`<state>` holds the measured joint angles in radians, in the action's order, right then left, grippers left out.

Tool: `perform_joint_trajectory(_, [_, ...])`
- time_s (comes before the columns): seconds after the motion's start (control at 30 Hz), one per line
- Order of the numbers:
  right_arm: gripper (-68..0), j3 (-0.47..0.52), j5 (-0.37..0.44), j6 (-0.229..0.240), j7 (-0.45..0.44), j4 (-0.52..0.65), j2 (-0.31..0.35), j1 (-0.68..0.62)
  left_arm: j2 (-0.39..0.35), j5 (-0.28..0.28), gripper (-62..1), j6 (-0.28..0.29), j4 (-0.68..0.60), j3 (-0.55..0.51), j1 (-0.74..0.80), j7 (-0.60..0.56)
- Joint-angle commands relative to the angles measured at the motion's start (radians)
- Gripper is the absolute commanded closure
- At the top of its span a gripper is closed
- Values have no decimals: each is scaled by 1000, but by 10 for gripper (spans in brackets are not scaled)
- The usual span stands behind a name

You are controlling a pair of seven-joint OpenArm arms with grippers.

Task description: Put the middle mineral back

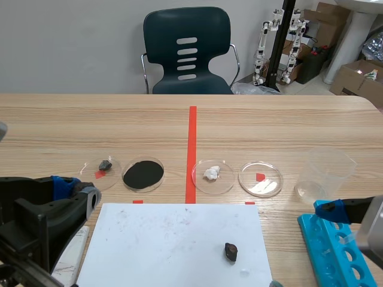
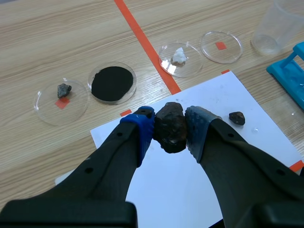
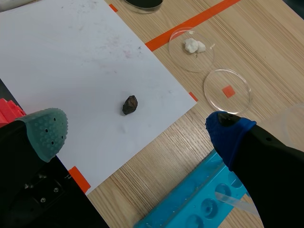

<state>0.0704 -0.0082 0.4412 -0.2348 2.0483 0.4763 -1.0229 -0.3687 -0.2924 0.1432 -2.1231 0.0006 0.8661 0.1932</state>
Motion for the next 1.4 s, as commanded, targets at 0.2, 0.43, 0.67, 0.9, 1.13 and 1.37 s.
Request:
perform_joint_trajectory(0.2, [-608,2,12,-4,-14,20,0,6,5,-3,-126,2,-18,-1,1,-14])
perform_joint_trajectory(0.43, [-608,2,12,-4,-14,20,0,6,5,-3,-126,2,-18,-1,1,-14])
perform_joint_trajectory(0.67, [-608,2,12,-4,-14,20,0,6,5,-3,-126,2,-18,-1,1,-14])
perform_joint_trajectory(0.9, [-608,2,12,-4,-14,20,0,6,5,-3,-126,8,-18,0,-39,79])
perform_joint_trajectory(1.13, [-608,2,12,-4,-14,20,0,6,5,-4,-126,10,-16,61,-128,231])
perform_joint_trajectory(1.37, [-608,2,12,-4,-14,20,0,6,5,-97,-126,4,3,185,-250,367])
